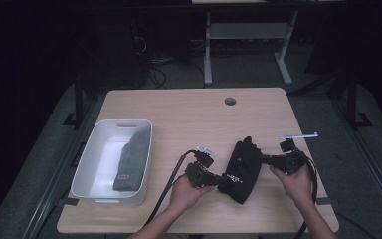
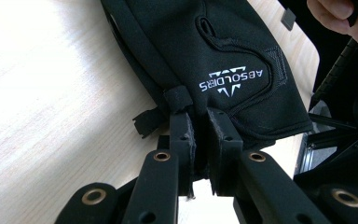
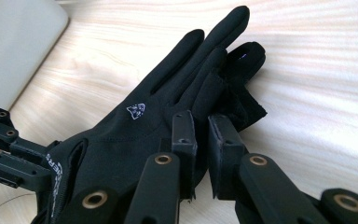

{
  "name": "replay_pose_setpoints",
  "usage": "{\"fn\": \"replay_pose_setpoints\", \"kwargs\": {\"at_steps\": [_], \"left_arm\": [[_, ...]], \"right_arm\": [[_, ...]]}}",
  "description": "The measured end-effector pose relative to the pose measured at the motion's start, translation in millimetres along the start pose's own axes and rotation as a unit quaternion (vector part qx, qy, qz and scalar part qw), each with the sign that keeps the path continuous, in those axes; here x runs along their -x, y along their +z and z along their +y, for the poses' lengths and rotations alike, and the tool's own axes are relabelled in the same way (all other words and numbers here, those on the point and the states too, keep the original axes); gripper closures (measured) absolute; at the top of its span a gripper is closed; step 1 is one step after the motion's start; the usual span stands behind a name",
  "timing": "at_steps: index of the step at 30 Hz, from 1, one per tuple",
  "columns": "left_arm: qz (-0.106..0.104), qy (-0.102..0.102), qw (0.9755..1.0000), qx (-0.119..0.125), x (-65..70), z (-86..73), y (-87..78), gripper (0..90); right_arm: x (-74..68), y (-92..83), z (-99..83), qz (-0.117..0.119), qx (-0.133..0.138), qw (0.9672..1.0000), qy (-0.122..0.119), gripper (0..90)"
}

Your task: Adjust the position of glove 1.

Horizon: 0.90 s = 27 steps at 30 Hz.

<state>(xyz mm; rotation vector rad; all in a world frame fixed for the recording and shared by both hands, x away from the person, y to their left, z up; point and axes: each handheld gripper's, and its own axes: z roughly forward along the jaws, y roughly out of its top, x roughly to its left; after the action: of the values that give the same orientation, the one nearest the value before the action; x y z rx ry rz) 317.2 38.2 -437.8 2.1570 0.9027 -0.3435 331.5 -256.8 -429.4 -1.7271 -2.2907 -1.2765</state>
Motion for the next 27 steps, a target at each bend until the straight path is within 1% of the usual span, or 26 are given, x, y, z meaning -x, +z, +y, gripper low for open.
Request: {"fn": "replay_pose_setpoints", "kwargs": {"at_steps": [1, 3, 4, 5, 10, 11, 17, 18, 19, 24, 26, 27], "left_arm": [[0.001, 0.003, 1.0000, 0.000, 0.2, 0.0, -2.4, 81.6], [0.002, 0.003, 1.0000, 0.002, 0.2, 0.1, -5.9, 81.7], [0.002, 0.003, 1.0000, 0.002, 0.2, 0.1, -5.9, 81.7], [0.003, 0.003, 1.0000, 0.006, 0.5, 0.3, -10.0, 81.7], [0.007, 0.006, 0.9999, 0.008, 0.9, 0.7, -17.1, 81.7], [0.009, 0.009, 0.9999, 0.009, 0.5, 0.8, -20.0, 81.7], [0.011, 0.004, 0.9998, 0.017, -1.1, 1.0, -28.8, 81.6], [0.013, 0.009, 0.9998, 0.015, -1.7, 1.2, -30.5, 81.7], [0.014, 0.007, 0.9997, 0.017, -1.3, 1.4, -31.8, 81.6], [0.013, 0.010, 0.9996, 0.023, 0.6, 1.6, -37.8, 81.7], [0.015, 0.014, 0.9996, 0.021, 1.4, 2.2, -40.6, 81.7], [0.015, 0.013, 0.9995, 0.024, 2.3, 2.4, -41.5, 81.7]], "right_arm": [[-1.5, -0.3, 0.9, 0.002, 0.001, 1.0000, 0.003, 81.9], [-4.9, -1.6, 4.0, 0.005, 0.003, 1.0000, -0.001, 82.0], [-4.9, -1.6, 4.0, 0.005, 0.003, 1.0000, -0.001, 82.0], [-7.2, -1.6, 6.3, 0.010, 0.006, 0.9999, 0.000, 81.9], [-11.1, -1.7, 10.0, 0.014, 0.008, 0.9999, -0.002, 82.0], [-14.6, -1.5, 13.0, 0.016, 0.007, 0.9998, -0.004, 82.0], [-19.6, -1.5, 18.3, 0.027, 0.012, 0.9996, -0.005, 82.0], [-20.1, -1.6, 18.9, 0.028, 0.013, 0.9995, -0.006, 82.0], [-21.3, -1.6, 19.8, 0.029, 0.015, 0.9995, -0.005, 82.0], [-25.5, -3.0, 24.4, 0.034, 0.017, 0.9992, -0.009, 82.0], [-27.0, -3.6, 26.0, 0.036, 0.020, 0.9991, -0.009, 82.1], [-27.5, -3.8, 26.5, 0.038, 0.022, 0.9990, -0.009, 82.1]]}}
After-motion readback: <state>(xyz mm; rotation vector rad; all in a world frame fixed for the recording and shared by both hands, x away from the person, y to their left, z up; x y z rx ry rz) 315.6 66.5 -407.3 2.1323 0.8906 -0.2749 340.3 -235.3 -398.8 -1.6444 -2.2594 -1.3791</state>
